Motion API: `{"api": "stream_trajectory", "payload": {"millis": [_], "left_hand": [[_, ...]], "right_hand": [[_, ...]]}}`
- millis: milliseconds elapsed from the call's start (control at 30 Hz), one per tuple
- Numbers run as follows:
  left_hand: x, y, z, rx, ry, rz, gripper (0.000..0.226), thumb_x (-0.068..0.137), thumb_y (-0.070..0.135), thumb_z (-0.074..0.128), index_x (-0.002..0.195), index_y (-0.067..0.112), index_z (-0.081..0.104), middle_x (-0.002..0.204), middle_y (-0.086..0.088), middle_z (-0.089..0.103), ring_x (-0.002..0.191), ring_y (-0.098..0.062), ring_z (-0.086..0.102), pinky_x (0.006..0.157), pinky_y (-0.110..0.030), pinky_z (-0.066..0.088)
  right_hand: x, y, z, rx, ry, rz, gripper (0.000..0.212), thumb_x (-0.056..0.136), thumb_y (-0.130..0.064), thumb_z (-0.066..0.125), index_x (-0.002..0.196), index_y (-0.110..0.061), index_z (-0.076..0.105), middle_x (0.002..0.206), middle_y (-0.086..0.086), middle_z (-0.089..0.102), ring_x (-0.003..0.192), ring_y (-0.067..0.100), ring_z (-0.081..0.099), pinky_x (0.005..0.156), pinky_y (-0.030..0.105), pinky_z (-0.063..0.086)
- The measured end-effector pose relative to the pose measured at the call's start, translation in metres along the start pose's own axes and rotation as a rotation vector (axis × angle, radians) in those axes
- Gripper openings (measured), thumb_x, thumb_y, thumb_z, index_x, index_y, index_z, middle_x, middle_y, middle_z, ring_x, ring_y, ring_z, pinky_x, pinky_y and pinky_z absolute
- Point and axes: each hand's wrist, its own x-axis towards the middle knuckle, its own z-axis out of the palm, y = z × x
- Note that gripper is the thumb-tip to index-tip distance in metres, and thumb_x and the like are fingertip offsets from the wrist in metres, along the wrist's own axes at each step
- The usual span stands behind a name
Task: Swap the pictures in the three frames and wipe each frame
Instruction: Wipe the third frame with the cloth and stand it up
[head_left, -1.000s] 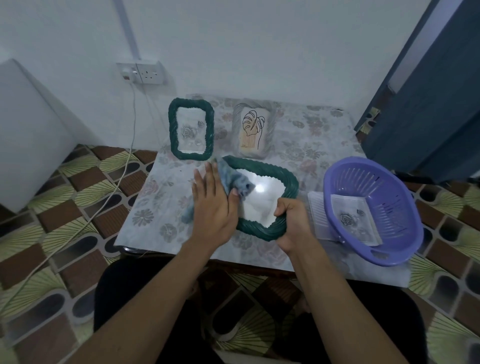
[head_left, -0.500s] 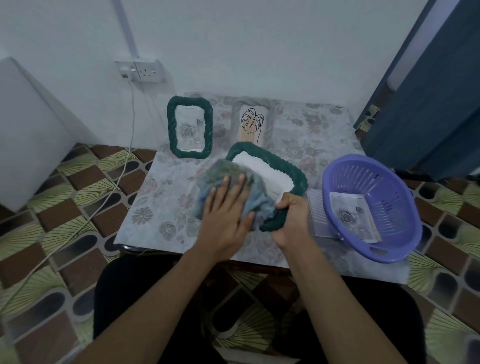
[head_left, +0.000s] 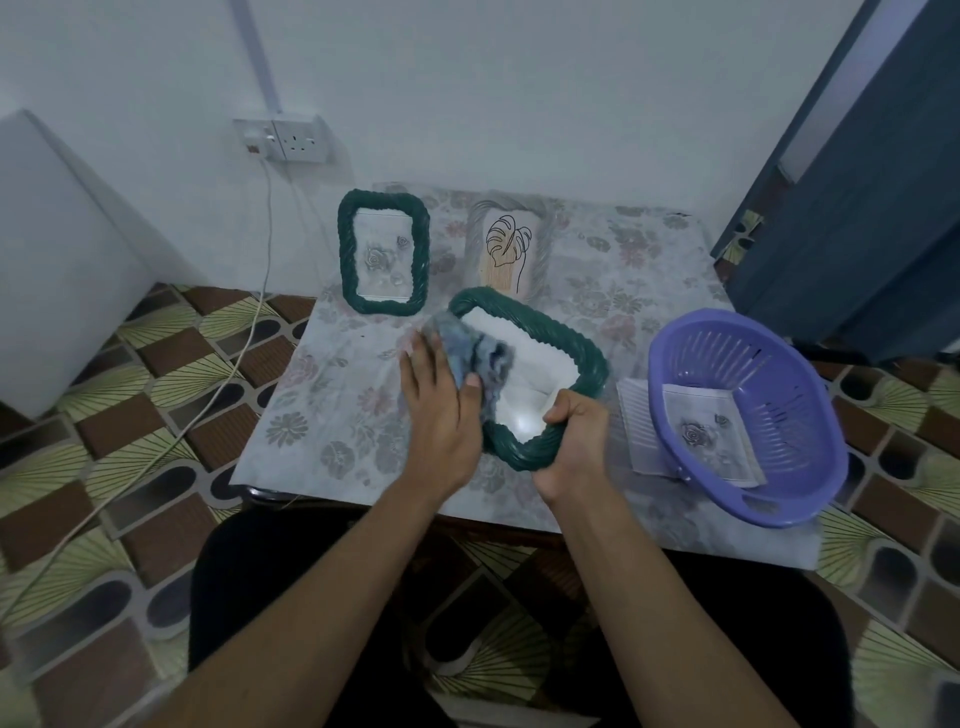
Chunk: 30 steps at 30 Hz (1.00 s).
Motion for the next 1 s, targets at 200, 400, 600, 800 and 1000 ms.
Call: {"api": "stream_trajectory", "payload": {"millis": [200,400,600,800,1000], "left_hand": [[-0.039,0.004,0.027,-0.257,-0.165,0.025,0.076,0.100,0.046,0.028,0.153,0.019,-0.019,0.161,0.003,-0.025,0.148,-0.010,-0.022,0.122,-0.035,-0.009],[-0.030,0.004,0.030,-0.446,-0.173,0.086,0.082,0.098,0.058,0.036,0.148,0.040,-0.028,0.165,-0.006,0.001,0.151,-0.017,0.015,0.121,-0.049,0.021],[0.011,0.005,0.019,-0.404,0.014,-0.094,0.091,0.090,0.073,0.032,0.156,0.028,-0.013,0.164,-0.002,0.016,0.148,-0.016,0.023,0.120,-0.043,0.027],[0.037,0.013,0.000,-0.528,0.186,-0.300,0.043,0.104,0.047,0.036,0.142,0.029,0.041,0.112,0.014,0.061,0.106,-0.008,0.058,0.104,-0.036,0.044],[0.053,-0.003,-0.012,-0.628,0.357,-0.384,0.033,0.100,0.047,0.045,0.091,0.023,0.066,0.091,0.001,0.073,0.087,-0.015,0.070,0.085,-0.040,0.057]], "right_hand": [[0.002,-0.004,0.013,0.124,0.012,-0.104,0.039,0.033,-0.011,0.045,0.054,-0.026,0.017,0.058,-0.004,0.016,0.058,0.017,0.010,0.050,0.025,0.015],[0.007,-0.012,0.016,0.177,0.000,-0.055,0.044,0.036,-0.011,0.046,0.069,-0.020,0.019,0.061,-0.001,0.036,0.052,0.021,0.036,0.052,0.022,0.038],[0.013,-0.005,0.014,0.258,-0.079,-0.122,0.053,0.026,-0.007,0.049,0.069,-0.021,0.021,0.069,0.000,0.033,0.062,0.019,0.036,0.056,0.026,0.039],[0.007,0.005,0.005,0.234,-0.095,-0.043,0.040,0.035,-0.007,0.045,0.062,-0.023,0.020,0.067,-0.003,0.036,0.062,0.016,0.037,0.058,0.025,0.043],[0.013,0.028,-0.014,0.229,-0.113,0.035,0.071,0.022,-0.006,0.056,0.082,-0.025,0.024,0.078,-0.002,0.041,0.072,0.024,0.039,0.068,0.033,0.041]]}}
